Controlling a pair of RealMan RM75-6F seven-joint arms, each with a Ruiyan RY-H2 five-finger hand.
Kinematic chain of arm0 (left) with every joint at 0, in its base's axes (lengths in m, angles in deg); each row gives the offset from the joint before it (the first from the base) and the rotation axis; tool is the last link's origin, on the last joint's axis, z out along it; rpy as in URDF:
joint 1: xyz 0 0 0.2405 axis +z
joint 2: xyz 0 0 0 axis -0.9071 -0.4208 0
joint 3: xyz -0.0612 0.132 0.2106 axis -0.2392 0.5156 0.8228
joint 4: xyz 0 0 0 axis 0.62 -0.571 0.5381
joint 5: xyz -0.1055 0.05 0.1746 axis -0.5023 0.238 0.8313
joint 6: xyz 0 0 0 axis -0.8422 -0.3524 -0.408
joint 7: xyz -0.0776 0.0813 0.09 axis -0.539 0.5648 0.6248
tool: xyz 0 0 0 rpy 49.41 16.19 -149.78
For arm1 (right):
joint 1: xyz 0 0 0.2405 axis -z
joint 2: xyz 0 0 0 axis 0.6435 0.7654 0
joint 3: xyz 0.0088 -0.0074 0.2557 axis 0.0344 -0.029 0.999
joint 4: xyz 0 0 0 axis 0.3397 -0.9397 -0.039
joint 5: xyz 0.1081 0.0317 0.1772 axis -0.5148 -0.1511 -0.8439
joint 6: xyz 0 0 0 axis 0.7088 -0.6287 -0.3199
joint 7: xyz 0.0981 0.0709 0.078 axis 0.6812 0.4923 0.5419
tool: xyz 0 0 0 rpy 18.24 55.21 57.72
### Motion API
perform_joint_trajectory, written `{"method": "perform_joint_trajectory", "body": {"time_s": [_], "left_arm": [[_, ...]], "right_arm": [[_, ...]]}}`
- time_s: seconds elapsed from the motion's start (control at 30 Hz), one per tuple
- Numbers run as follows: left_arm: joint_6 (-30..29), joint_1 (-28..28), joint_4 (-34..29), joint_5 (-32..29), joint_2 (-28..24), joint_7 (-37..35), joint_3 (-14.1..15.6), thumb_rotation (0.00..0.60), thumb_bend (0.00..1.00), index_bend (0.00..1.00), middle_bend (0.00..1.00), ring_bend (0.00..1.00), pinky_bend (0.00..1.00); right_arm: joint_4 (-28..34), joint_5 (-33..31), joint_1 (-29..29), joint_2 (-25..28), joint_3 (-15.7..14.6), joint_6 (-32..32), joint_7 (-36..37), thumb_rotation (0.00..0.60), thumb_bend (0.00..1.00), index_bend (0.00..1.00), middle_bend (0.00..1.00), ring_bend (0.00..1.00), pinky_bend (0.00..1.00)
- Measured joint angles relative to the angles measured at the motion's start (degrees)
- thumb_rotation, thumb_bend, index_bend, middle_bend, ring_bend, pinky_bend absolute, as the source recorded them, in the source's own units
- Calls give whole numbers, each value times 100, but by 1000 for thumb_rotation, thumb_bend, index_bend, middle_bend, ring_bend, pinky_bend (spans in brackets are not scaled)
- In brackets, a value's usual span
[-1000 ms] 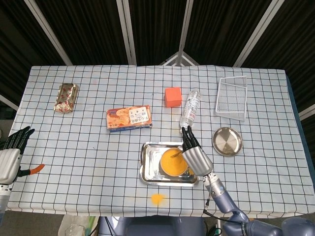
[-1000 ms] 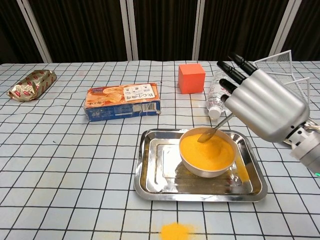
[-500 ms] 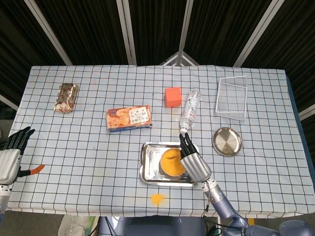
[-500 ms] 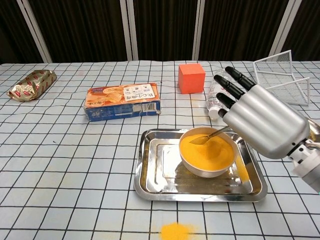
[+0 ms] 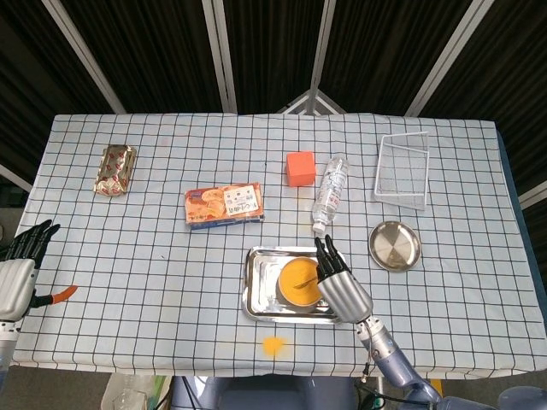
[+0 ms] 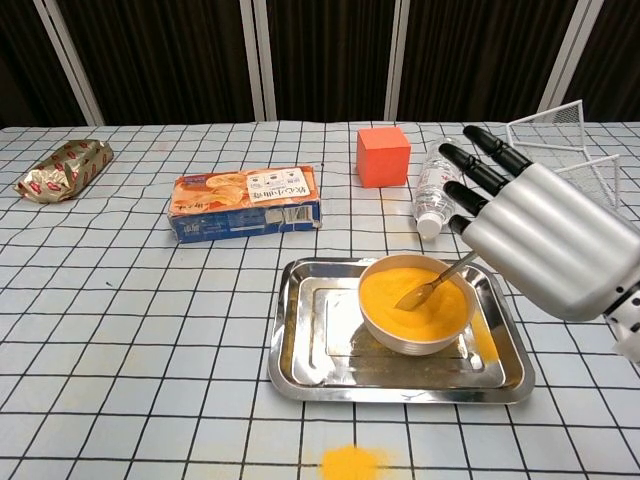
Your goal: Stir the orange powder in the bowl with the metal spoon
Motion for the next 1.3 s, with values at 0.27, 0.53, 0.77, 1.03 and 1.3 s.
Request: {"method": "perform_joint_trajectory", "body": {"time_s": [0.27, 0.53, 0.77, 1.03, 1.3], "left_arm": [[7, 3, 0, -12, -6, -9, -2, 600, 25, 0, 0, 0, 0], [40, -12, 0, -16, -9, -13, 1, 600, 25, 0, 0, 0, 0], [60, -15, -6, -28, -16, -15, 4, 600, 25, 0, 0, 0, 0], [56, -10, -11, -29, -16, -15, 7, 600, 25, 0, 0, 0, 0], [48, -10, -9, -15, -15, -17, 9, 600, 25, 0, 0, 0, 0]], "right_arm": [[-31, -97, -63, 7, 212, 59, 2, 600, 780, 831, 285, 0, 0], [-92, -159, -168, -16, 382, 105, 58, 600, 779, 830, 285, 0, 0], [-228, -298, -207, -91, 447, 209, 55, 600, 780, 830, 285, 0, 0], [-523, -380, -205, -248, 416, 252, 145, 600, 780, 831, 285, 0, 0], [-686, -372, -120, -326, 256, 186, 301, 600, 781, 841, 286, 0, 0]]}}
